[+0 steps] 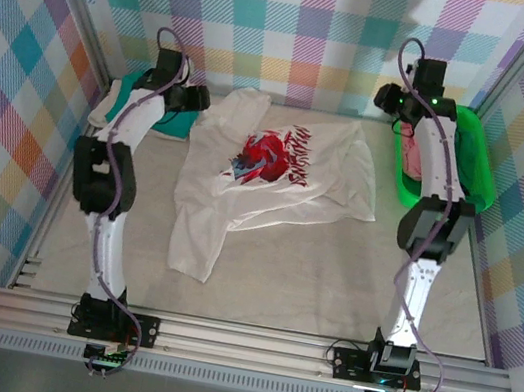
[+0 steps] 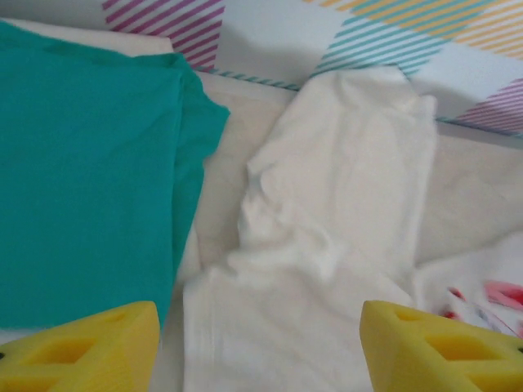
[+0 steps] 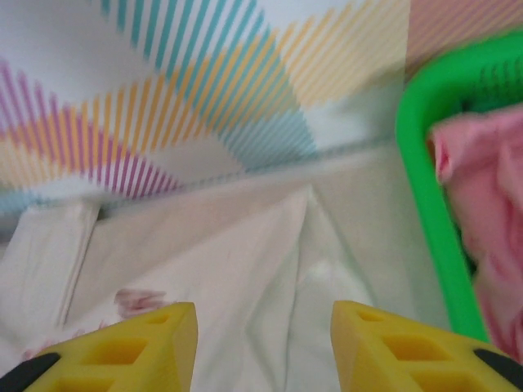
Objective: Fold and stack the t-shirts
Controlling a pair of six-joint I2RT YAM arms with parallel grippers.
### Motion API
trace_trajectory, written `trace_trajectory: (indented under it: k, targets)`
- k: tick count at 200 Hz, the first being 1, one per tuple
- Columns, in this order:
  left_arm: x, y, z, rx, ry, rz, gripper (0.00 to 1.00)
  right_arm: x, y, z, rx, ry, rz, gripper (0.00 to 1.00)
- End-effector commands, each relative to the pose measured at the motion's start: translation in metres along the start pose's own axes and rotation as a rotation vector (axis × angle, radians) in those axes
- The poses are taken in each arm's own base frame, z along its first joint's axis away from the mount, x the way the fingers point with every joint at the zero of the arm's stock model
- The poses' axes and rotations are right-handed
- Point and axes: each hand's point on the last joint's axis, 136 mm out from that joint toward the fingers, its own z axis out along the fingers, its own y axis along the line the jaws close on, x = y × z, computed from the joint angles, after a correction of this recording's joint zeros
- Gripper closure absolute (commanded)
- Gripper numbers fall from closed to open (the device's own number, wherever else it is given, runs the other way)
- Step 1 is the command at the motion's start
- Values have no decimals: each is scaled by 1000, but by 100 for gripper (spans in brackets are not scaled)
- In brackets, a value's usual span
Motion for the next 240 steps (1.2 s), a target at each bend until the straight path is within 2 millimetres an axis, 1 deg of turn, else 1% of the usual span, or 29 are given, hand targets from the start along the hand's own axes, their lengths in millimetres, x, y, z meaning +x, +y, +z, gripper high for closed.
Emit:
trace_trajectory:
  k: [1, 4, 11, 23, 37, 48, 58, 73, 87, 101, 108, 122, 129, 135, 147, 159, 164, 171, 180, 188, 200, 217, 228, 240]
  targets:
    - [56, -38, -34, 46, 25, -1, 33, 77, 20, -21, -44, 161, 45, 52]
    - [63, -42, -38, 51, 24, 8, 32, 91, 17, -21, -41, 186, 59, 52]
    - [91, -54, -44, 68, 49, 52, 30, 118, 14, -23, -49, 230, 80, 52]
    - [131, -69, -55, 74, 101, 141, 30, 157, 8, -24, -54, 294, 55, 52]
    - [175, -79, -64, 77, 186, 215, 30, 190, -3, -22, -8, 368, -12, 50]
    - [208, -81, -67, 99, 267, 225, 31, 211, -7, -15, -5, 447, -56, 49]
    - [234, -74, -67, 88, 330, 210, 32, 223, -12, -7, 5, 502, -70, 49]
    - [263, -62, -66, 73, 399, 173, 32, 229, -14, 10, 0, 521, -75, 48]
    - [285, -55, -66, 70, 448, 143, 33, 227, -10, 21, -20, 529, -56, 48]
    - [301, -48, -65, 49, 483, 133, 33, 225, -9, 35, -34, 510, -64, 48]
    - [308, -44, -65, 36, 496, 127, 33, 226, -14, 42, -11, 521, -69, 49]
    - [318, -40, -64, 37, 504, 114, 44, 231, -21, 53, 0, 545, -67, 54]
    - [321, -36, -62, 24, 502, 108, 51, 234, -21, 58, -14, 548, -64, 58]
    - [322, -33, -61, 10, 500, 106, 55, 237, -20, 61, -25, 553, -64, 60]
    - [322, -29, -60, -8, 506, 105, 65, 239, -19, 62, -36, 554, -59, 77]
    - [319, -22, -61, -45, 500, 103, 75, 238, -21, 57, -24, 539, -46, 87]
    - [316, -21, -62, -53, 497, 98, 82, 236, -21, 52, -17, 536, -38, 90]
    - [314, -16, -63, -70, 495, 85, 92, 232, -20, 43, -10, 535, -19, 92]
    - [310, -11, -66, -83, 497, 60, 100, 227, -16, 30, -16, 529, 0, 94]
    - [307, -6, -69, -95, 497, 44, 100, 223, -11, 17, -26, 518, 17, 94]
    - [302, 1, -75, -116, 495, 36, 100, 215, -7, -5, -23, 506, 40, 97]
    - [295, 10, -85, -145, 497, 24, 100, 208, 0, -37, -21, 493, 78, 96]
    - [293, 16, -94, -162, 498, 11, 100, 208, -1, -57, 0, 494, 101, 98]
    - [293, 21, -101, -169, 501, -9, 100, 212, -8, -78, 53, 514, 117, 96]
